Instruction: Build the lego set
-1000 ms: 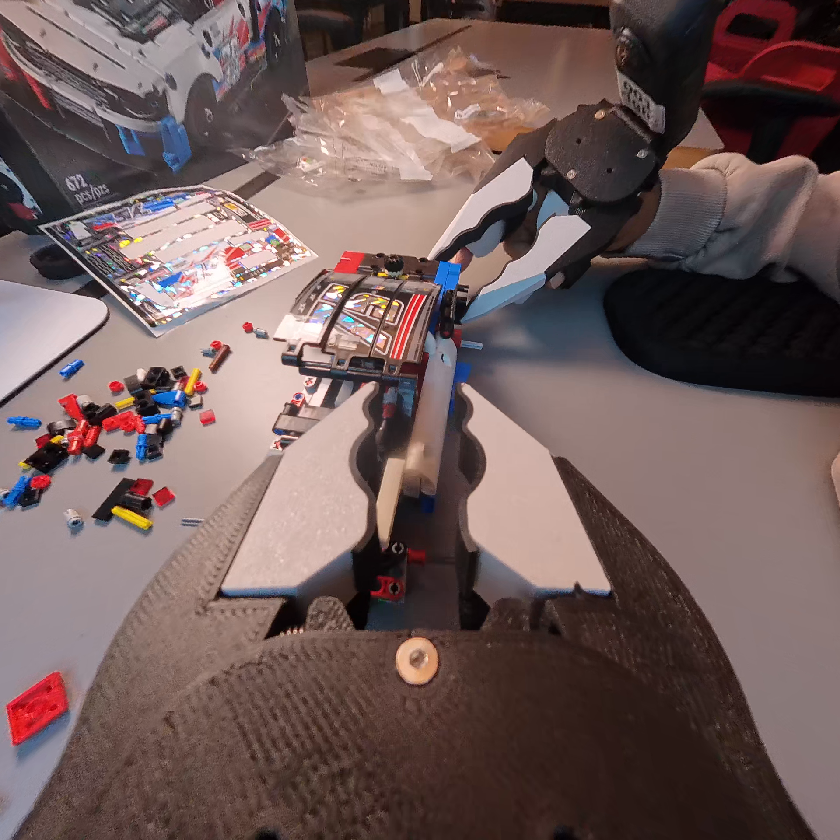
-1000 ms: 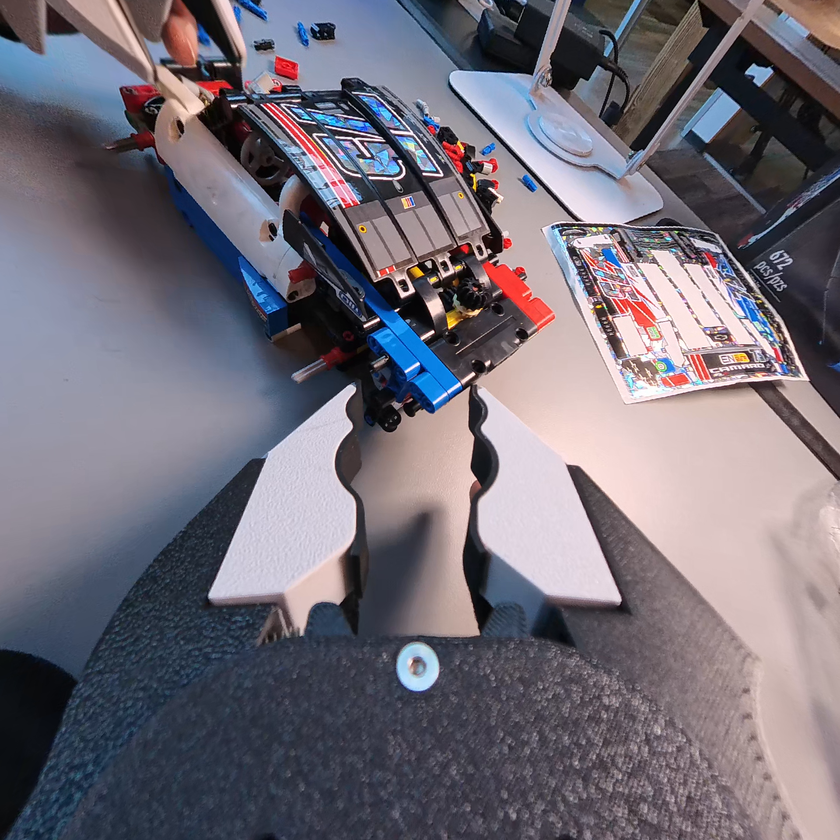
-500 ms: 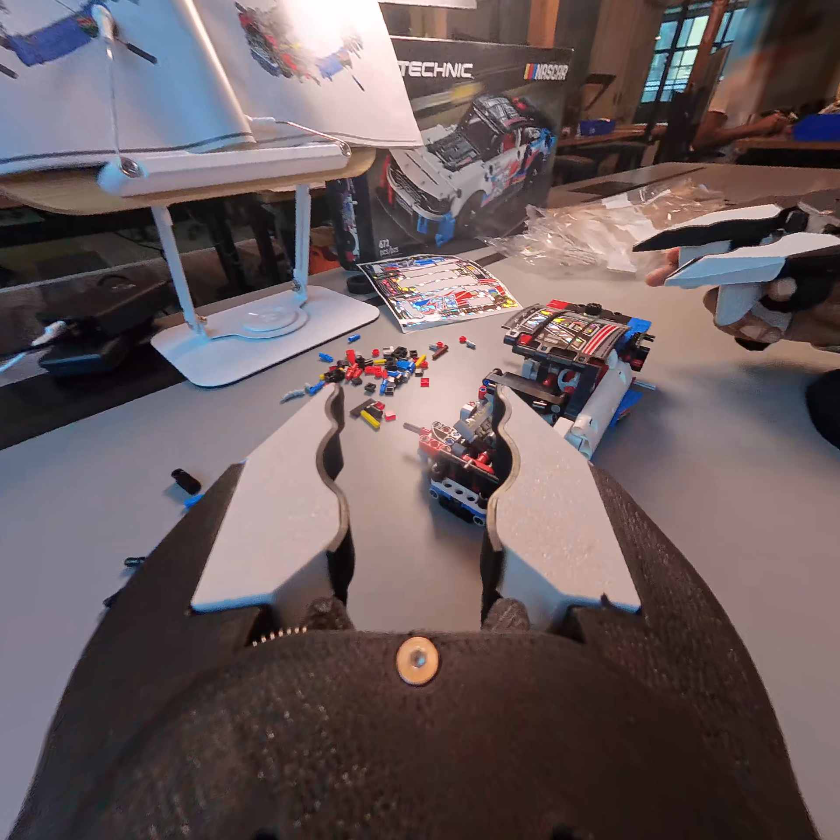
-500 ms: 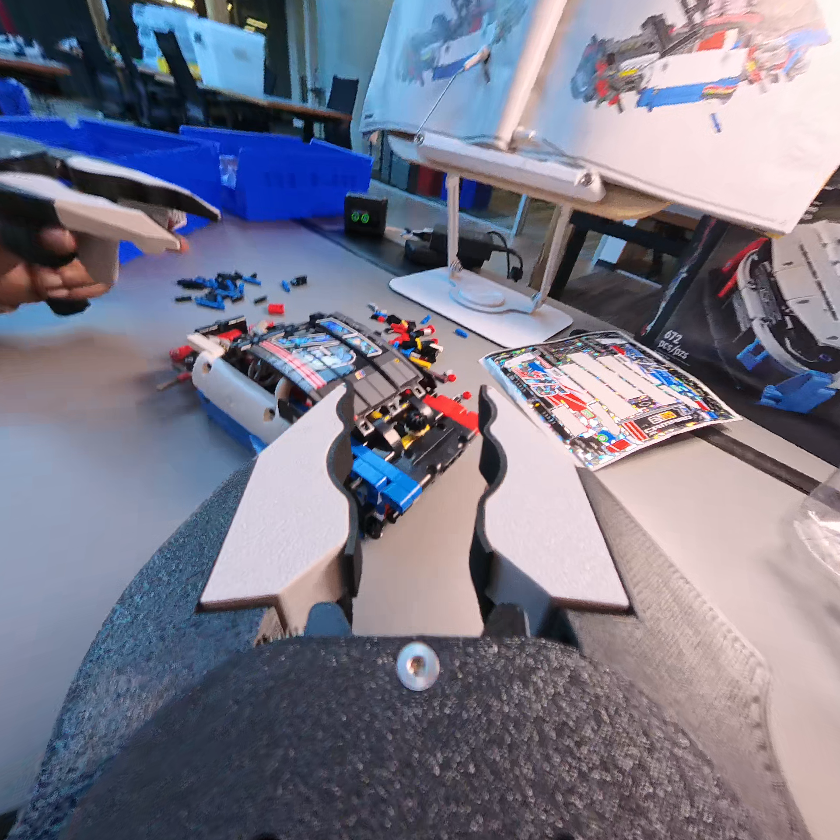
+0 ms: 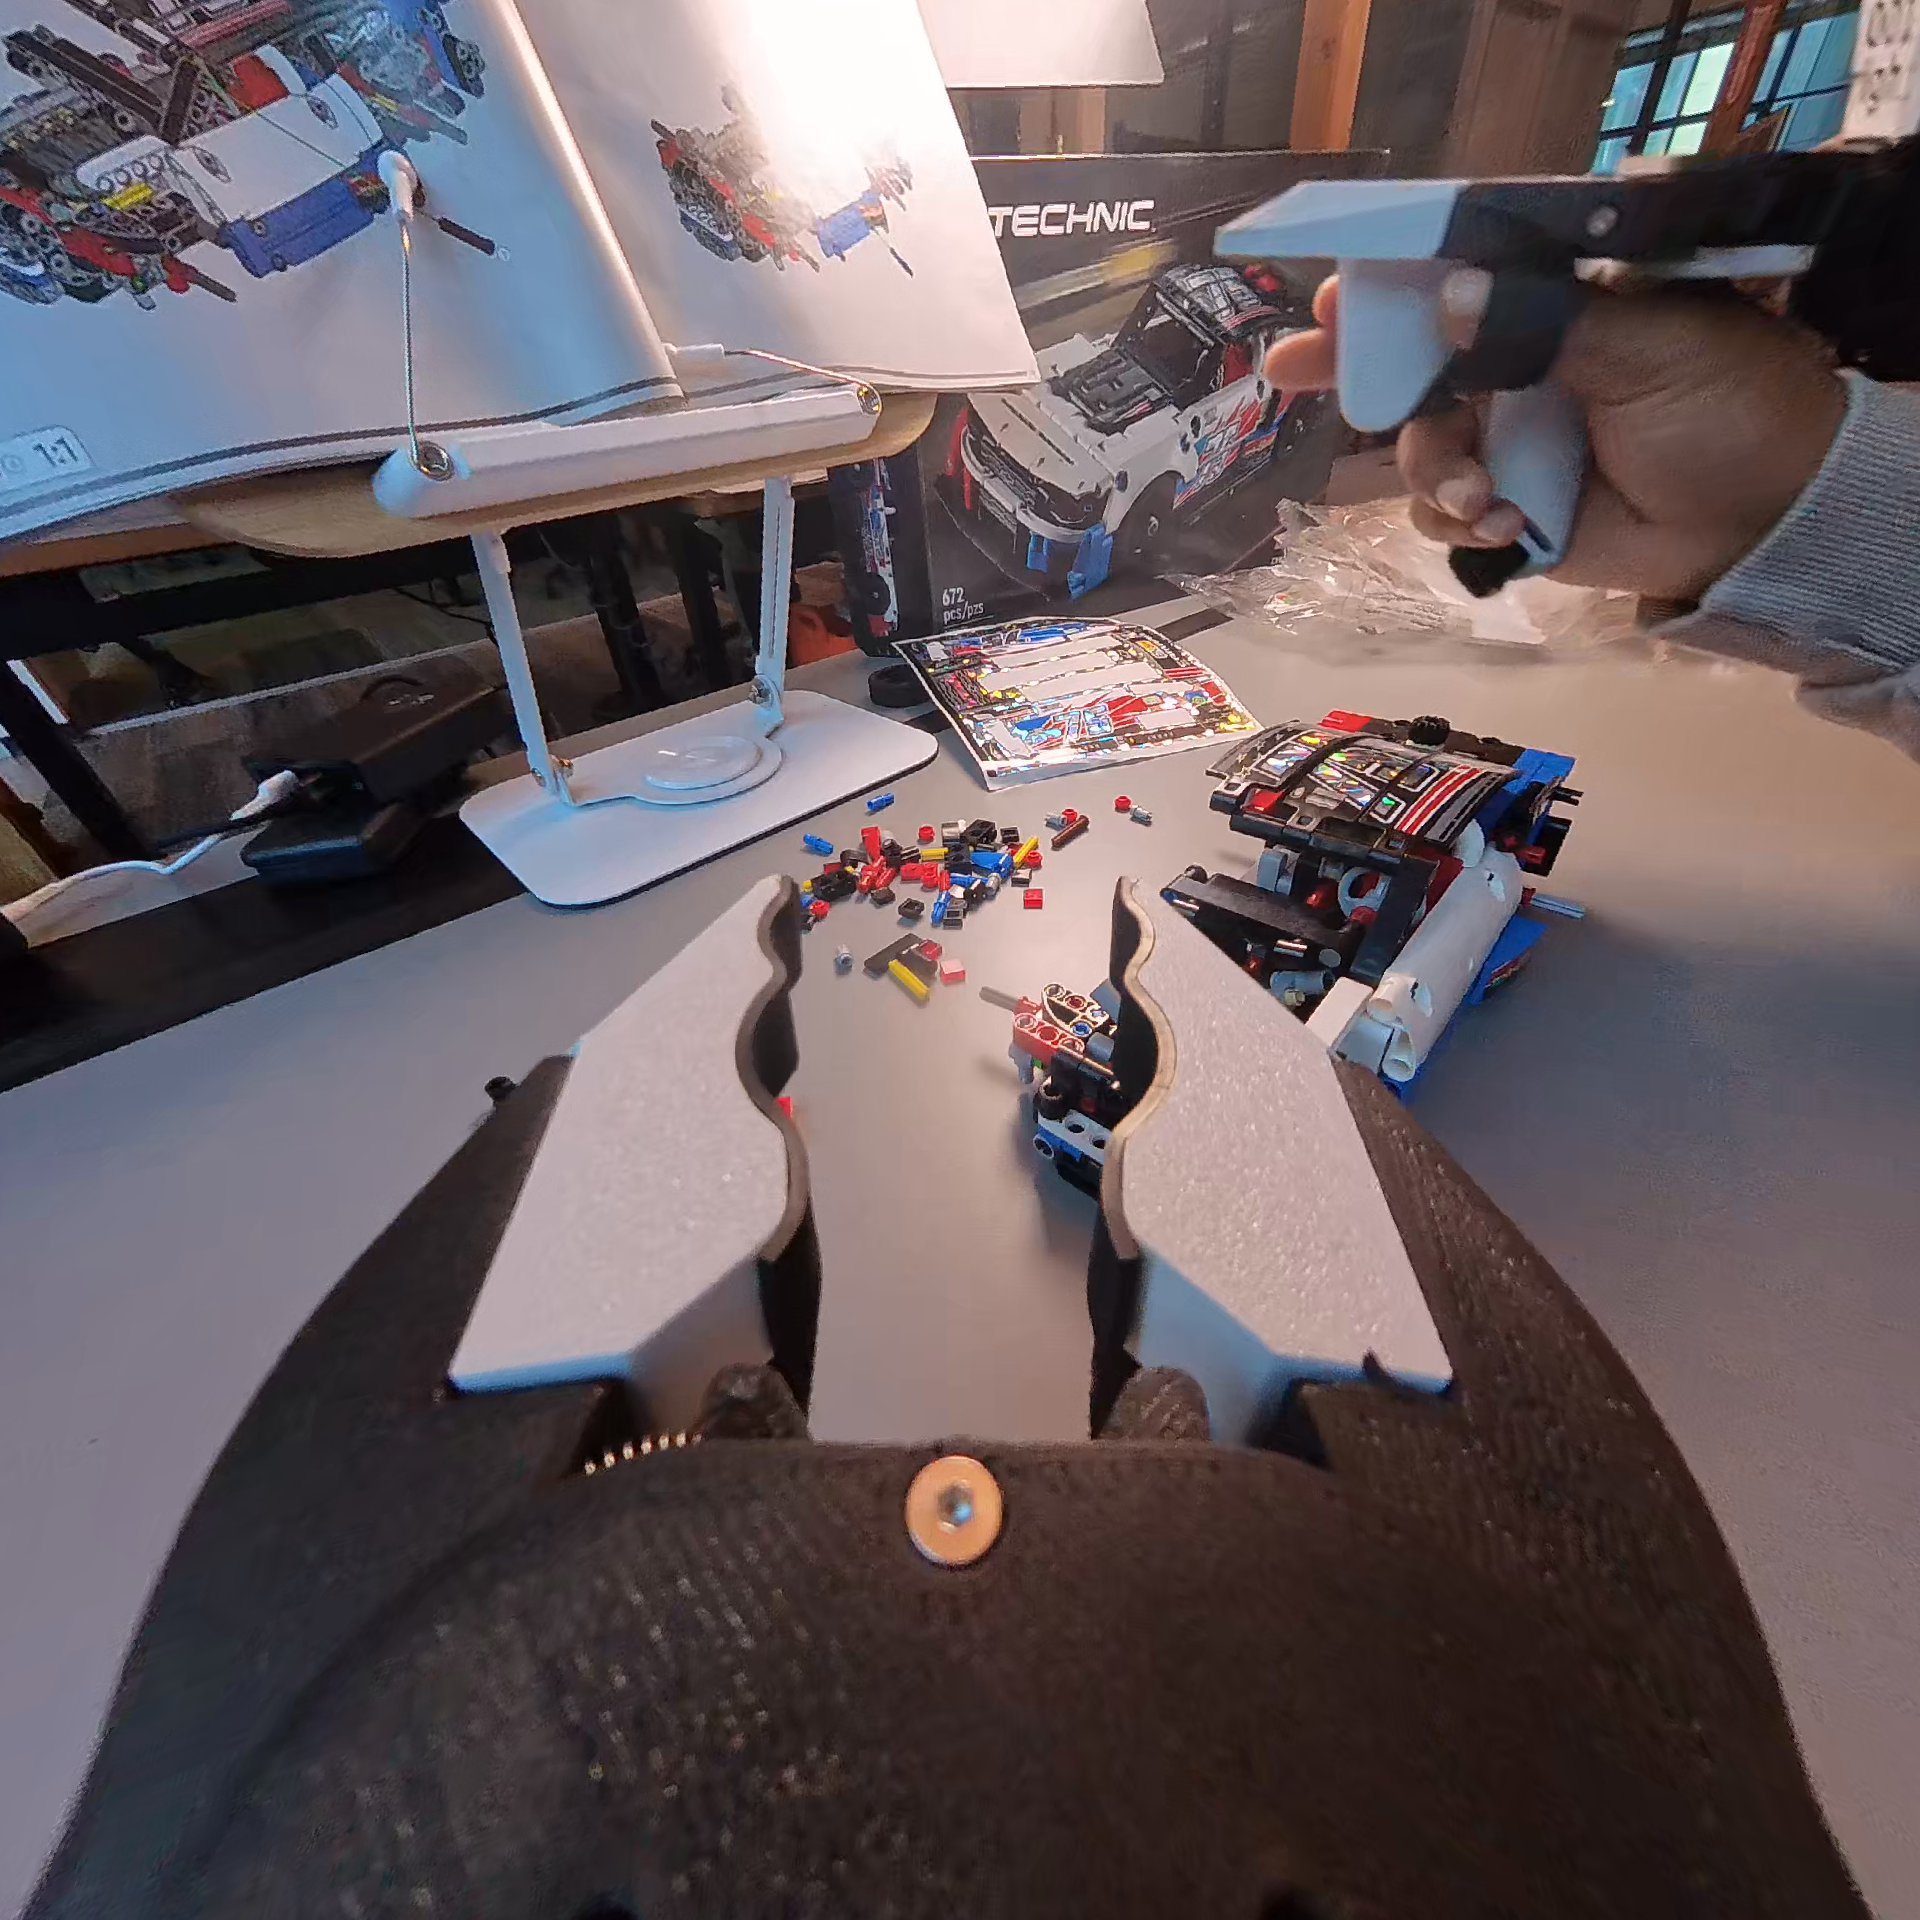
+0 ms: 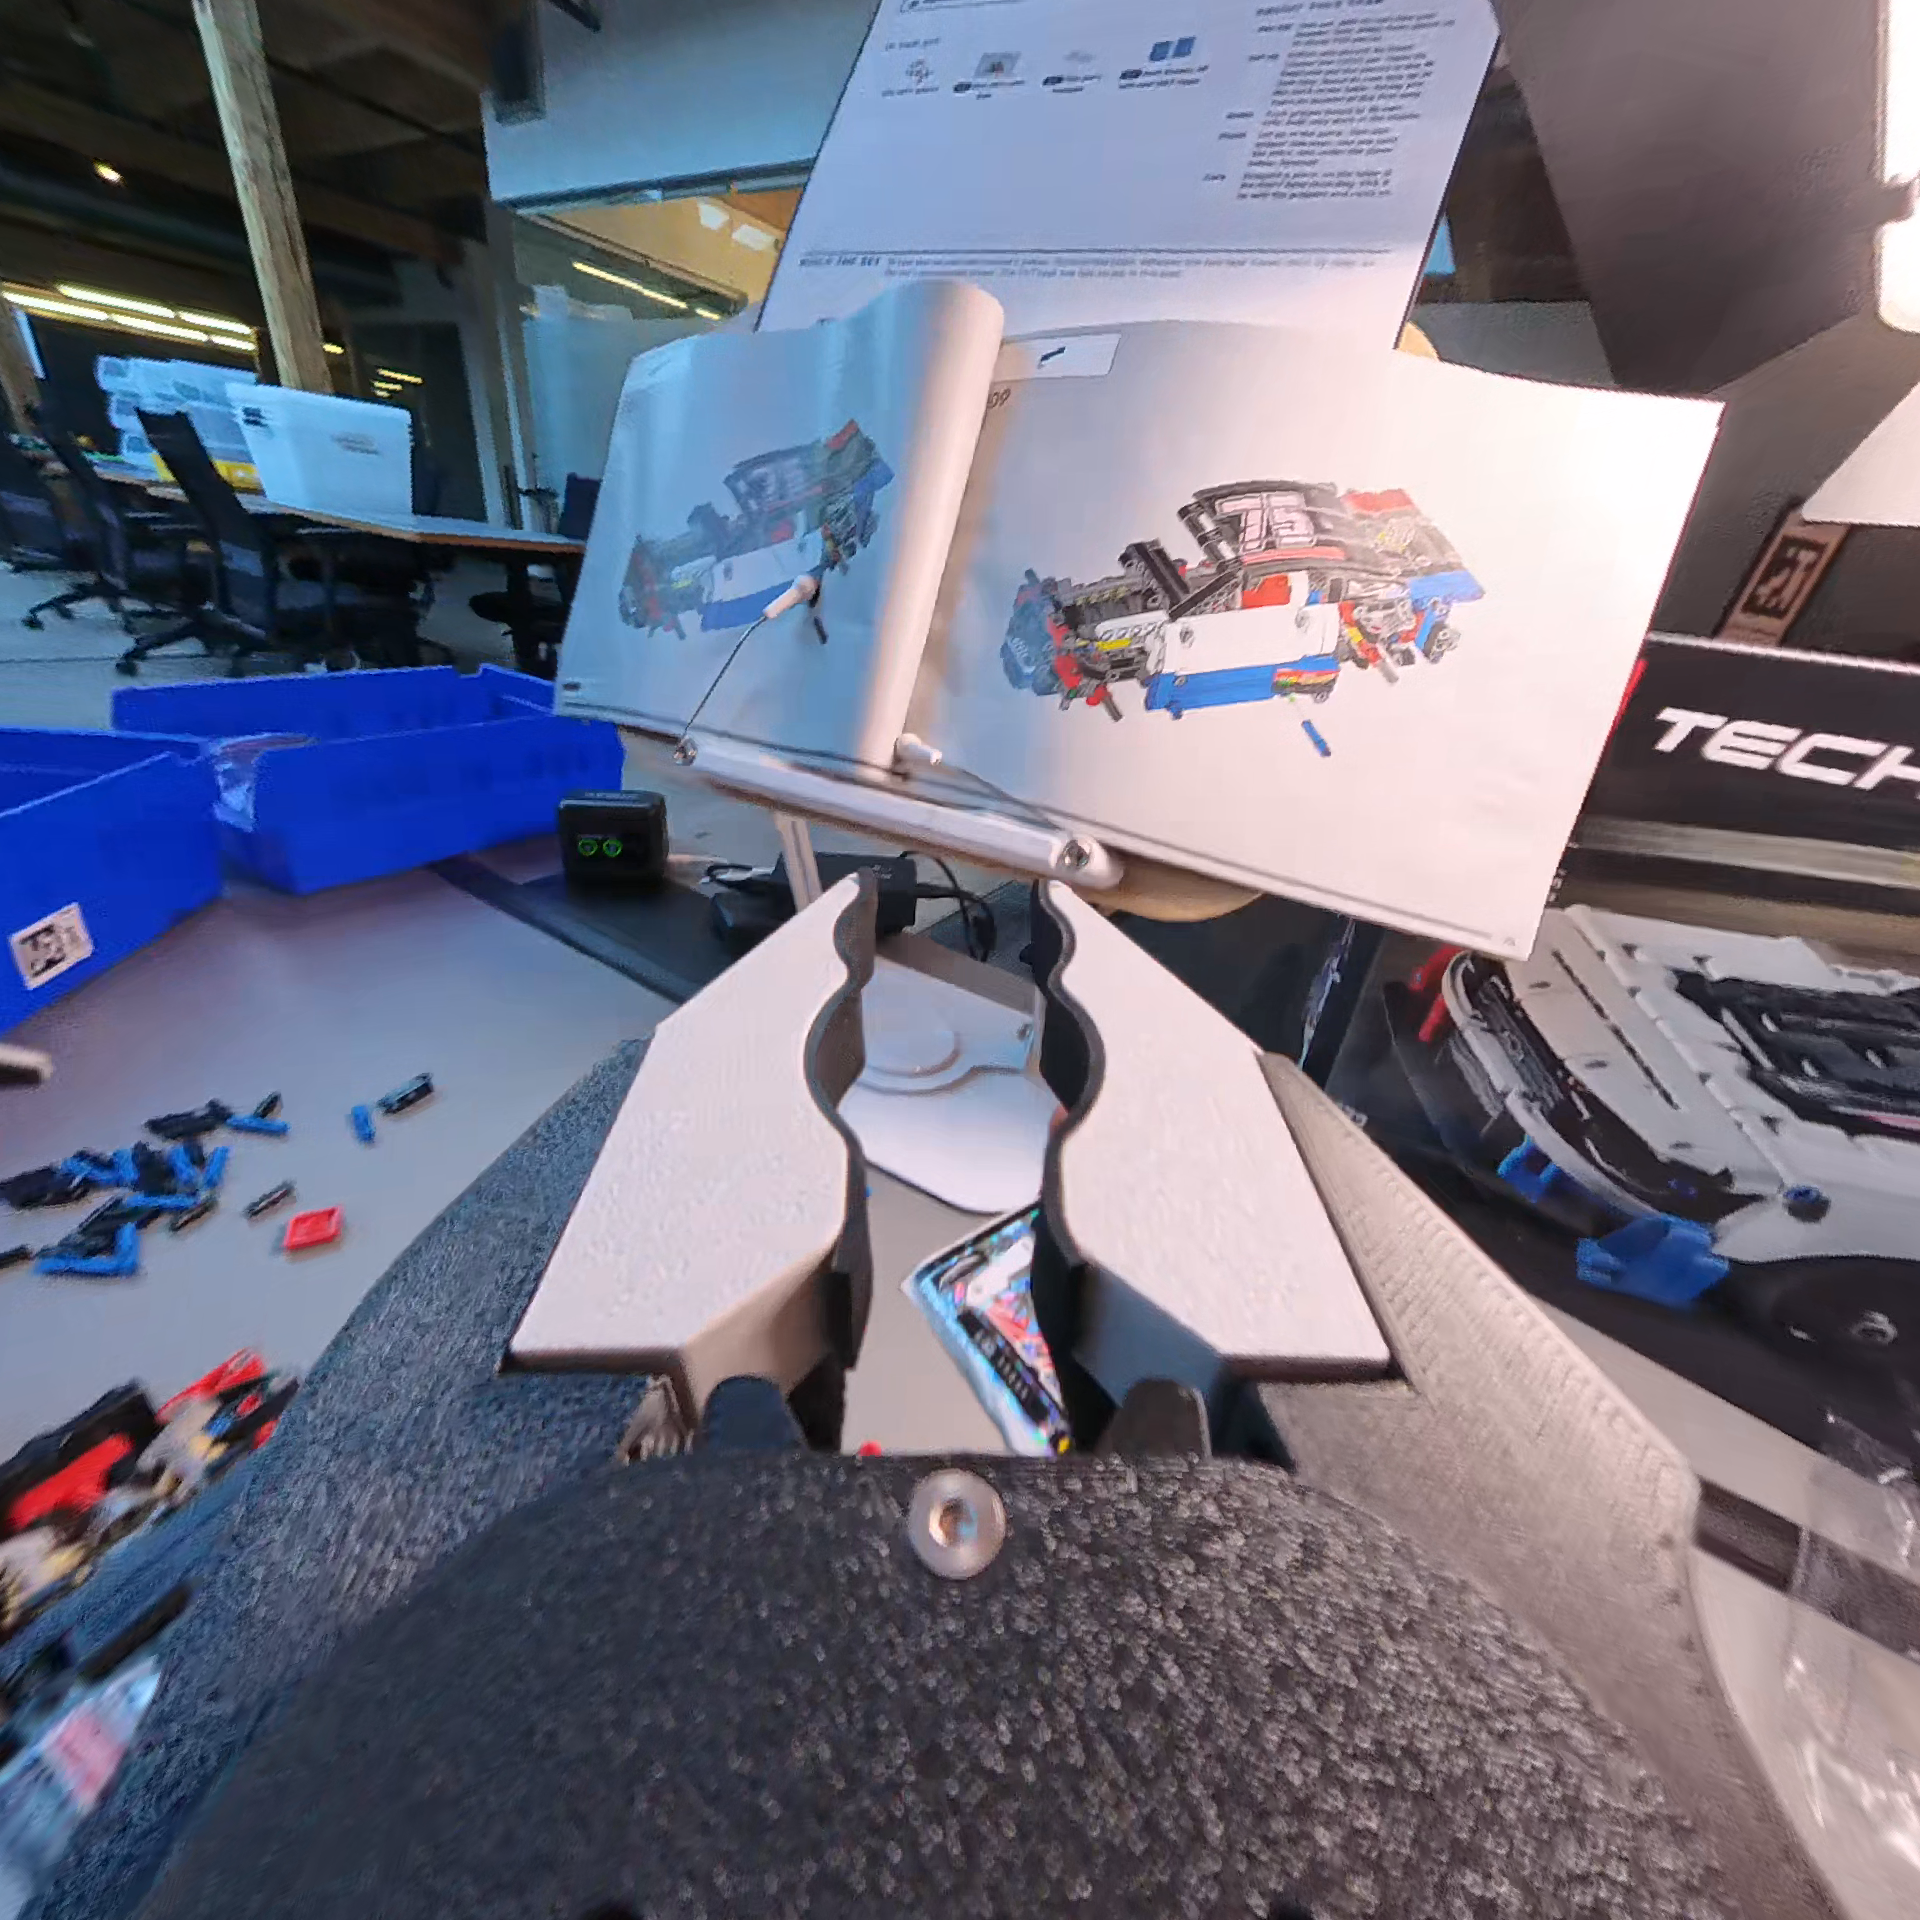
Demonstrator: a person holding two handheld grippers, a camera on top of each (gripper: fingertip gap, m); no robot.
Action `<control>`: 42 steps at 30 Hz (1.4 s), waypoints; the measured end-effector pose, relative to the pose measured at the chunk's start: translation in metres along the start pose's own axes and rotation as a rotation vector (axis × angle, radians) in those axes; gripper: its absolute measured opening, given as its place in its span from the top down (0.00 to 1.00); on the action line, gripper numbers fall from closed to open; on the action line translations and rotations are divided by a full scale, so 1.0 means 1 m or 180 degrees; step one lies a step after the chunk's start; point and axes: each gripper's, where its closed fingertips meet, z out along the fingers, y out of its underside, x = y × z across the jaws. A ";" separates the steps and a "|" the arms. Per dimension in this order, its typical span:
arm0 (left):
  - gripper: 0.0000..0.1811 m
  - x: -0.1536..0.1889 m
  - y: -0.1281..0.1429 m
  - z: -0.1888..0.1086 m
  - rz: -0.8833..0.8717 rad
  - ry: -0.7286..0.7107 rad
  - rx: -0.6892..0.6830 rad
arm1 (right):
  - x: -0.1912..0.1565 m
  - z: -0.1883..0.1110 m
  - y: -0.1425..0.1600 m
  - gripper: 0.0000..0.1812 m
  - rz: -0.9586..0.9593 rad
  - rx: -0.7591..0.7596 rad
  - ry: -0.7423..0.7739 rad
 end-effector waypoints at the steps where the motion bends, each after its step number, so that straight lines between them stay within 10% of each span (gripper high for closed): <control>1: 0.67 0.000 0.001 0.000 -0.0008 0.0006 -0.0010 | 0.008 0.012 -0.007 0.86 0.0020 0.0048 0.0055; 23: 0.70 -0.001 0.012 0.004 -0.0101 0.0028 -0.0091 | 0.035 0.242 -0.082 0.97 -0.0437 -0.0049 0.0208; 34: 0.71 0.000 0.014 0.005 -0.0056 0.0031 -0.0124 | 0.034 0.249 -0.087 1.00 -0.0469 -0.0125 0.0190; 42: 0.72 -0.010 0.015 0.004 -0.0064 -0.0110 -0.0171 | -0.012 0.173 -0.072 0.98 -0.0377 -0.0106 -0.0316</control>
